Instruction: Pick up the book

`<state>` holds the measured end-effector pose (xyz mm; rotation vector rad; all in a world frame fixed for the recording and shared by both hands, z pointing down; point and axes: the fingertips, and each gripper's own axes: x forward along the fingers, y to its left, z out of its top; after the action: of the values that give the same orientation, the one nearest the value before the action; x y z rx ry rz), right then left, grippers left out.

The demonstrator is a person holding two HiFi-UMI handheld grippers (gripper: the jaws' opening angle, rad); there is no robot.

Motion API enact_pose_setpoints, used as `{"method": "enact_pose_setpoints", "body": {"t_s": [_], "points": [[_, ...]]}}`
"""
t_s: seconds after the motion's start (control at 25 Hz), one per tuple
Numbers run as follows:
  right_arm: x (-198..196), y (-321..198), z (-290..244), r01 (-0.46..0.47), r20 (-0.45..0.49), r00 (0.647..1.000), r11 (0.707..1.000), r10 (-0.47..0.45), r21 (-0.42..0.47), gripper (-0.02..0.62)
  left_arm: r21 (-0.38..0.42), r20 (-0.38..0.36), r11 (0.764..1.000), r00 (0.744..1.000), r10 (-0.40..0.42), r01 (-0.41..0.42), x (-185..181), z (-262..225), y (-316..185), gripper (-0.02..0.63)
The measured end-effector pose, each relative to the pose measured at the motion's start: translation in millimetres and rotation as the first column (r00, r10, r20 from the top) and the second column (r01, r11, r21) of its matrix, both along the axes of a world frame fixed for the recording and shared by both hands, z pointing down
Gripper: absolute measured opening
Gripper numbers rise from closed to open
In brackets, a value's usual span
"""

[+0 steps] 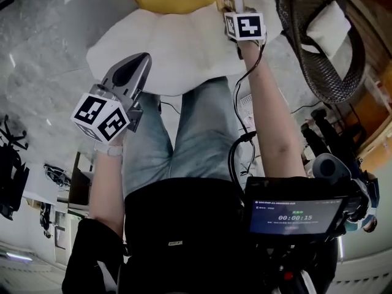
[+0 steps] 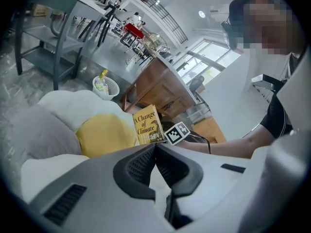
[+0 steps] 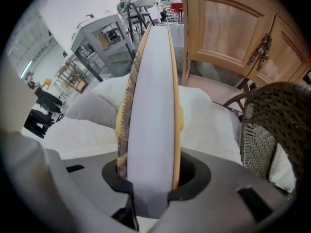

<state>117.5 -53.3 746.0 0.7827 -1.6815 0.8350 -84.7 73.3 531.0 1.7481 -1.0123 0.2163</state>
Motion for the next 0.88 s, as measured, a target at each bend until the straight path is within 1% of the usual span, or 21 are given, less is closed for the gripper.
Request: {"method": "enact_pose_setpoints", "body": {"t_s": [0.2,0.48,0.64,0.8,0.88], "points": [[0.4,3.8,-53.4,-0.072,0.072,0.995,0.997,0.071,0.01,0.164,0.019,0.03,0.999,0.999,0.043,-0.043,2.4,-32.0,-1.9,0.014],[5.8,-2.2,-125.9,-0.163,0.174,0.972,0.987,0.16,0.002,0.164,0.035,0.063,0.995,0.994,0.09,-0.092,16.3,-76.5,-18.3,0.014],[5.3,-0.5,-159.1,-0.21,0.23,0.95,0.977,0.209,-0.018,0.164,0.041,0.077,0.992,0.99,0.115,-0.118,21.6,-98.2,-30.6,0.014],[9.4,-0.3,-201.2,-0.261,0.283,0.925,0.965,0.253,-0.008,0.164,0.058,0.09,0.989,0.988,0.128,-0.134,28.0,-127.5,-39.6,0.014],[12.7,1.5,-223.6,-0.283,0.311,0.911,0.959,0.27,-0.003,0.164,0.07,0.102,0.985,0.984,0.149,-0.156,34.1,-143.6,-41.2,0.015]]}}
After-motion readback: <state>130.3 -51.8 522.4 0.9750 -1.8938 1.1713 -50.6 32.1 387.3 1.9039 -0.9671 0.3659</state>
